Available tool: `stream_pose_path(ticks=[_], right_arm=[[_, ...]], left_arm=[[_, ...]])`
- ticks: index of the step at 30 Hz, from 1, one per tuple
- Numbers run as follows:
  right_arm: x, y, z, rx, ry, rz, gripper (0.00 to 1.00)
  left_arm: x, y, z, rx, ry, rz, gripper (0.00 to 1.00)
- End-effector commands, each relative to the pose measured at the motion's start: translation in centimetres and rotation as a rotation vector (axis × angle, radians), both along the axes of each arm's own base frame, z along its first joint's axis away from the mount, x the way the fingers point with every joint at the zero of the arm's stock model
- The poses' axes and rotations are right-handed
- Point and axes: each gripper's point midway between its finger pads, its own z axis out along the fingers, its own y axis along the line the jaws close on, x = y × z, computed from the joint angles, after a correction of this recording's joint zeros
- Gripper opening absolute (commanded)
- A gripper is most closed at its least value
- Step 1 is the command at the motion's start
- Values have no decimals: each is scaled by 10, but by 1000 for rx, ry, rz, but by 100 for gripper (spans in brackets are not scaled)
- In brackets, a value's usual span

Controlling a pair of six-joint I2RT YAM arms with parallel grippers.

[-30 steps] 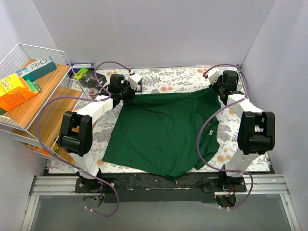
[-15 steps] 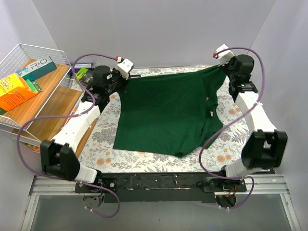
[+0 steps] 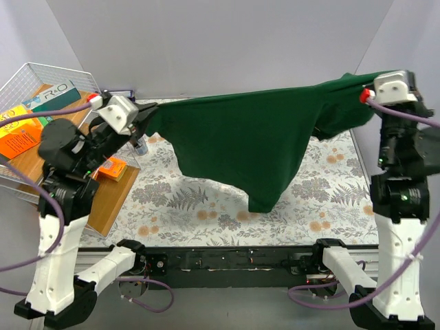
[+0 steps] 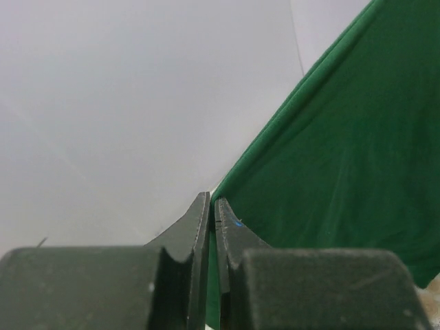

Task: Remove the brooch from the garment

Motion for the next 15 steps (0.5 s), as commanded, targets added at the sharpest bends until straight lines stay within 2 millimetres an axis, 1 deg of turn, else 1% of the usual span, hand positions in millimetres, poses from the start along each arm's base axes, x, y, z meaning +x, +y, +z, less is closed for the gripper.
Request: stream_pose_path(ticks=[1, 3, 4, 6, 8, 10, 13, 14, 15], right_arm=[[-66, -32, 61, -1, -137, -183, 1], [-80, -33, 78, -8, -168, -194, 1], [-100, -34, 100, -1, -224, -201, 1], [-106, -35, 110, -5, -226, -207, 1], [-121, -34, 125, -15, -258, -201, 1], [-125, -31, 130, -43, -264, -194, 1], [-119, -25, 123, -88, -241, -167, 1], [-114, -22, 118, -99, -227, -152, 1], [-104, -19, 104, -111, -196, -136, 1]], left_arm=[[-33, 15, 22, 35, -17, 17, 0], [-42, 18, 36, 23, -36, 20, 0], [-50, 20, 48, 15, -57, 23, 0], [-56, 23, 57, 9, -74, 29, 0], [-63, 27, 66, 1, -91, 41, 0], [-64, 30, 69, -5, -98, 55, 0], [-60, 34, 61, 11, -97, 82, 0], [-51, 34, 49, 24, -71, 96, 0], [-47, 34, 43, 29, -62, 100, 0]])
